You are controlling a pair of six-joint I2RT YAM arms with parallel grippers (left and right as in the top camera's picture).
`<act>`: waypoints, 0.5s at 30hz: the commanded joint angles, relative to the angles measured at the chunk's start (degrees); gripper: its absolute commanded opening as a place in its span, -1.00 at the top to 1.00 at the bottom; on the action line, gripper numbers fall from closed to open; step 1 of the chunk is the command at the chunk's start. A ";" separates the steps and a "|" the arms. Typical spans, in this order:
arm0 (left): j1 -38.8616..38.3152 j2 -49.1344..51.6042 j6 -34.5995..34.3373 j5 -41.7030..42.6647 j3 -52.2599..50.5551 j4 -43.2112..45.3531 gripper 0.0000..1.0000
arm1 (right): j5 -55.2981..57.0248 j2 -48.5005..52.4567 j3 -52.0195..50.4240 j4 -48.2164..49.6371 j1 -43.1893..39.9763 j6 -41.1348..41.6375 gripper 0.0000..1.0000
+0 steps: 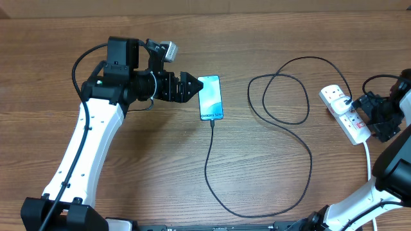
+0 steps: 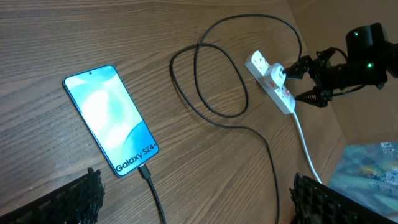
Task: Plug charger to phone and switch on socket
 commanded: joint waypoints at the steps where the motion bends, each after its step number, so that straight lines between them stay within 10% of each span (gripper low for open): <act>1: -0.31 -1.62 0.07 0.85 0.55 0.37 -1.00 | -3.43 0.24 -2.62 1.07 0.96 -0.55 -1.00; 15: -0.31 -1.62 0.07 -0.72 0.55 0.72 -1.00 | -5.07 0.13 -2.95 -1.97 1.77 -0.59 -1.00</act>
